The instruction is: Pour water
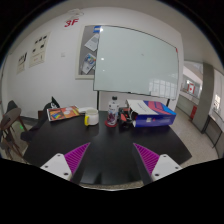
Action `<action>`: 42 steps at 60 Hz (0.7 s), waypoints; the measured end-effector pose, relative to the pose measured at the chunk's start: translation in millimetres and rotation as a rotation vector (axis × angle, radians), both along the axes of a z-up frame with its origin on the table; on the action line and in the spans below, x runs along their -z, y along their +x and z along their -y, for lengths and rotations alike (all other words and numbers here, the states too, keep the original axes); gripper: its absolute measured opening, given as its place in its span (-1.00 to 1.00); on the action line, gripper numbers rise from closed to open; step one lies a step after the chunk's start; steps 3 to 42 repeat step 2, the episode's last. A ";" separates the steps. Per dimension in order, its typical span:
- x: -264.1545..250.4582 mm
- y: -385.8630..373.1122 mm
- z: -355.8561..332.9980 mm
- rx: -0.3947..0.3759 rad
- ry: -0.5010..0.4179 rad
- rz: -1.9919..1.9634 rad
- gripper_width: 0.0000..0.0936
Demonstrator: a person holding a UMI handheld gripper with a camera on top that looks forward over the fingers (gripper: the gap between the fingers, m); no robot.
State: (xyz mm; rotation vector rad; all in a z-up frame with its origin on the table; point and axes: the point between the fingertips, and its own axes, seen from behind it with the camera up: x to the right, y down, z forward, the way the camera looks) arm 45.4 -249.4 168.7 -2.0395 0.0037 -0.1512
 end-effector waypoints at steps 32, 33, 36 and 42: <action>-0.8 -1.8 0.5 -0.003 0.001 -0.004 0.81; -0.8 -1.8 0.5 -0.003 0.001 -0.004 0.81; -0.8 -1.8 0.5 -0.003 0.001 -0.004 0.81; -0.8 -1.8 0.5 -0.003 0.001 -0.004 0.81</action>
